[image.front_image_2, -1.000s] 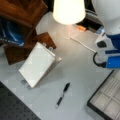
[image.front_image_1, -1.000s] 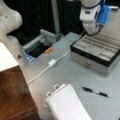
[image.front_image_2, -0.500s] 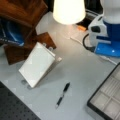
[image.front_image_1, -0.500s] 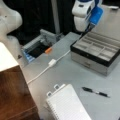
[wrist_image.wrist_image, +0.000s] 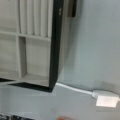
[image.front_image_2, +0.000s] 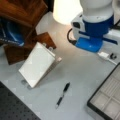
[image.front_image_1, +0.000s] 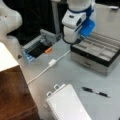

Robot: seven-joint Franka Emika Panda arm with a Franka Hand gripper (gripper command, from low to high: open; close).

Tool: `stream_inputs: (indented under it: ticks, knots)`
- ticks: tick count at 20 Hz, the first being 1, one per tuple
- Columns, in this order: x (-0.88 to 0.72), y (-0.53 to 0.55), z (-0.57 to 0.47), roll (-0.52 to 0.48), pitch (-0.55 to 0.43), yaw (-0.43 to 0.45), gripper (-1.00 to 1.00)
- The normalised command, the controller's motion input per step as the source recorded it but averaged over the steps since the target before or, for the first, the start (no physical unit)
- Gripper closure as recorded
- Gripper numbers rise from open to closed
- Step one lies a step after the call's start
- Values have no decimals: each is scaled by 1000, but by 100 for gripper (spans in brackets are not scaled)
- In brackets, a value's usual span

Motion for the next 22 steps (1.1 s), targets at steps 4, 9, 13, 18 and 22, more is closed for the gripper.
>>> stream_inputs:
  ticks: [4, 9, 13, 18, 22]
  knots:
    - [-280, -265, -87, -157, -103, -62, -100]
    - [-234, -172, -71, -170, -77, -59, -100]
    - [-195, -144, -46, -164, -70, -37, -100]
    - [-229, -159, -51, -182, -98, -10, -100]
    - [-264, -151, -70, -179, -122, 12, -100]
